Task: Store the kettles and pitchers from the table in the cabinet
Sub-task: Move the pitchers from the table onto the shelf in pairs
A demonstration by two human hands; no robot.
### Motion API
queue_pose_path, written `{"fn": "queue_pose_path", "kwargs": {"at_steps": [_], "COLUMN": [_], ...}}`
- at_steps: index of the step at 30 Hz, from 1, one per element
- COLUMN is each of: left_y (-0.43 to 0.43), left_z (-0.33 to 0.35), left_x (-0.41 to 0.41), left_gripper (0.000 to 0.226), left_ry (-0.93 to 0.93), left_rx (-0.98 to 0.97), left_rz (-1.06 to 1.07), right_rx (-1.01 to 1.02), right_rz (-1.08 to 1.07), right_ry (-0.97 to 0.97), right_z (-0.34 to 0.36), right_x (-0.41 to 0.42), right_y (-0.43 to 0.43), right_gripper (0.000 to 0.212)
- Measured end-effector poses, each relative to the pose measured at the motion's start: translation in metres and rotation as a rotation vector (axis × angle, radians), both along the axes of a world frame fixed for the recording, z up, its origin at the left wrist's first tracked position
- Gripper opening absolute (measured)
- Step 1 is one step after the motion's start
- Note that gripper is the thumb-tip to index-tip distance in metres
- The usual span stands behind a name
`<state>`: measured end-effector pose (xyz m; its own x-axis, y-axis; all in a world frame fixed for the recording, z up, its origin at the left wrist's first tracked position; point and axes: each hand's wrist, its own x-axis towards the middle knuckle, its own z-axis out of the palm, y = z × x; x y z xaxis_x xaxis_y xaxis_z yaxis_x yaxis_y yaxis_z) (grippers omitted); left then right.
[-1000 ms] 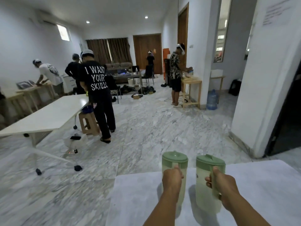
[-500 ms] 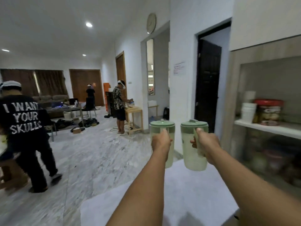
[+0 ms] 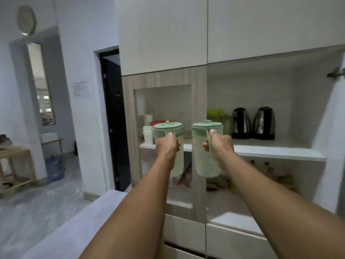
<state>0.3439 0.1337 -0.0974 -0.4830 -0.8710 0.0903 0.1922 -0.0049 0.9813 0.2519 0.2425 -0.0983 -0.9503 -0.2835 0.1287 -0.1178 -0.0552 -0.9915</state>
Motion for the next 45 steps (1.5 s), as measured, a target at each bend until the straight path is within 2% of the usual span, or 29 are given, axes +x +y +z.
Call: {"fn": "queue_pose_path", "kwargs": {"at_steps": [9,15,21,30,34,37,39,41,45], "left_y": [0.121,0.161,0.146,0.079,0.065,0.055,0.046,0.036,0.019], "left_z": [0.01,0.011,-0.009,-0.041,-0.036,-0.034,-0.04,-0.043,-0.039], "left_x": [-0.241,-0.37,-0.485,-0.651,-0.702,-0.739,-0.765,-0.789,-0.809], "left_gripper": [0.025,0.03,0.031,0.04,0.058,0.074,0.067,0.059,0.041], "left_ry": [0.037,0.003,-0.045,-0.157,-0.215,-0.181,-0.09,-0.05,-0.109], "left_rx": [0.053,0.048,0.037,-0.018,-0.029,-0.053,-0.126,-0.12,-0.118], "left_rz": [-0.291,-0.423,-0.469,-0.47,-0.416,-0.376,-0.409,-0.414,-0.428], "right_rx": [0.012,0.003,0.0,0.003,0.043,0.042,0.052,0.051,0.094], "right_rz": [-0.279,-0.371,-0.44,-0.582,-0.636,-0.623,-0.624,-0.618,-0.637], "right_ry": [0.037,0.029,0.032,-0.031,-0.062,-0.076,-0.066,-0.067,-0.03], "right_z": [0.007,0.008,-0.014,-0.047,-0.047,-0.045,-0.048,-0.049,-0.05], "right_x": [-0.225,-0.34,-0.446,-0.6,-0.658,-0.697,-0.72,-0.736,-0.759], "right_y": [0.139,0.178,0.165,0.12,0.104,0.092,0.085,0.079,0.062], "right_gripper": [0.044,0.046,0.041,0.046,0.035,0.048,0.047,0.044,0.051]}}
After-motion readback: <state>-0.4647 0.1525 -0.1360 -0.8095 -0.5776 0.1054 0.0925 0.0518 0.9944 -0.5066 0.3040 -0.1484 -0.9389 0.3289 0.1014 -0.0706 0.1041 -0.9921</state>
